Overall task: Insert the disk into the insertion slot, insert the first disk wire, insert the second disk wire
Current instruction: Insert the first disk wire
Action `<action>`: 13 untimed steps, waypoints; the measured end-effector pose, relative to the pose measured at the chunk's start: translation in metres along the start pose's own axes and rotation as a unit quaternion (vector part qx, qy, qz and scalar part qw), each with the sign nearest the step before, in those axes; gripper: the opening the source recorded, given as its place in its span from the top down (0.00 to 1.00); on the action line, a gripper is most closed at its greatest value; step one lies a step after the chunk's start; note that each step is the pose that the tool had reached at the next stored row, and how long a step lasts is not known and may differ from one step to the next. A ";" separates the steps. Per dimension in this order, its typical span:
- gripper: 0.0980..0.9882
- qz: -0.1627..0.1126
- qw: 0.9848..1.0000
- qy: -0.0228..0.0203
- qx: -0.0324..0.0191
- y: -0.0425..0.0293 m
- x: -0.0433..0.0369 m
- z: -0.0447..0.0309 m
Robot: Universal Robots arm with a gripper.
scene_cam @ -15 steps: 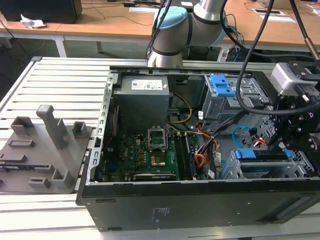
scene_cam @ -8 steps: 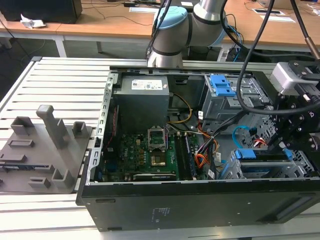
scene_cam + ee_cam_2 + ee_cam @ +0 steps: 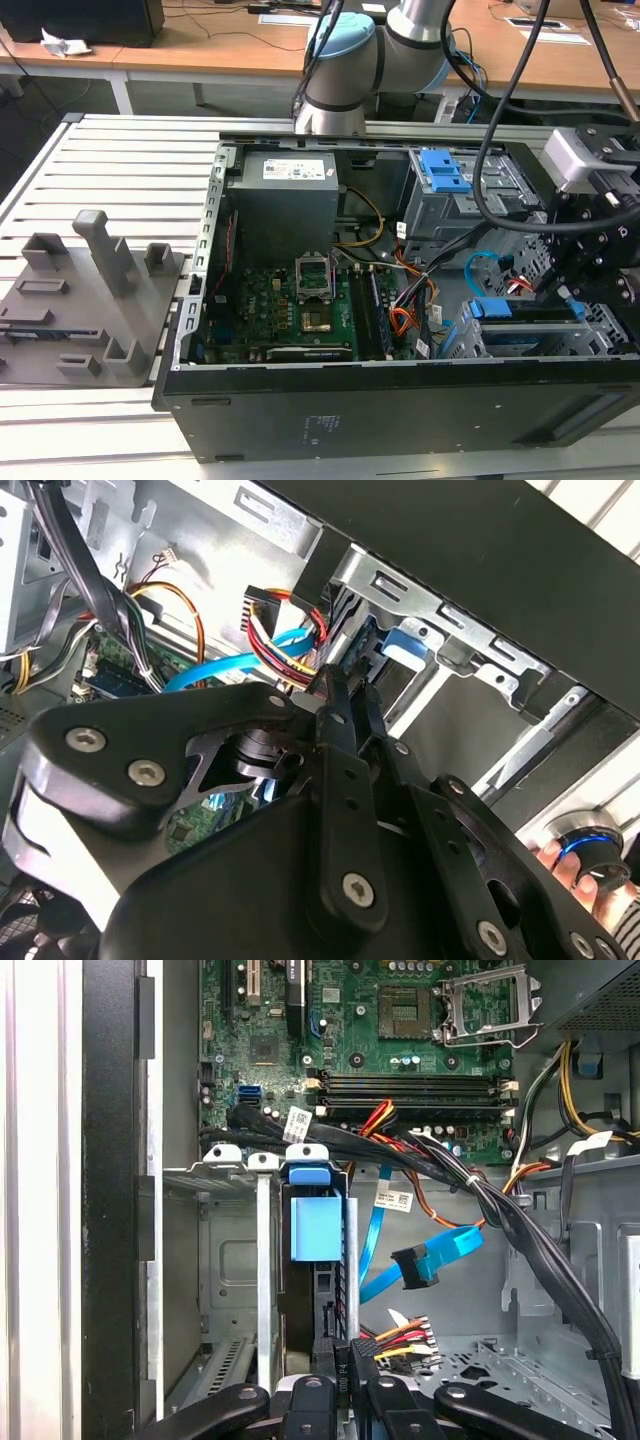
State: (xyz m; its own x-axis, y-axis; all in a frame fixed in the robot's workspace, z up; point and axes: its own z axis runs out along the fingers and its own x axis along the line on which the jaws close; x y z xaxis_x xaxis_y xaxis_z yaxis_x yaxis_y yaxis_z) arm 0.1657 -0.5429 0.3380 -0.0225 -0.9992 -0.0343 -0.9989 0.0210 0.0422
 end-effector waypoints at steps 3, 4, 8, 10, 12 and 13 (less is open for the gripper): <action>0.90 0.000 1.000 -0.004 0.000 -0.0005 0.0002 0.0005; 0.90 0.000 1.000 -0.004 0.000 -0.0005 0.0004 0.0007; 0.90 0.000 1.000 -0.006 0.000 -0.0008 0.0032 0.0027; 0.90 0.000 1.000 -0.006 0.000 -0.0008 0.0040 0.0039; 0.90 0.000 1.000 -0.006 0.000 -0.0008 0.0041 0.0047; 0.90 0.000 1.000 -0.006 0.000 -0.0008 0.0041 0.0049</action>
State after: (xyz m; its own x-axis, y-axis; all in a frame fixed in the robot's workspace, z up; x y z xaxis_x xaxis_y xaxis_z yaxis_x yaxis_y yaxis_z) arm 0.1662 -0.5469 0.3330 -0.0225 -0.9987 -0.0458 -0.9989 0.0205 0.0426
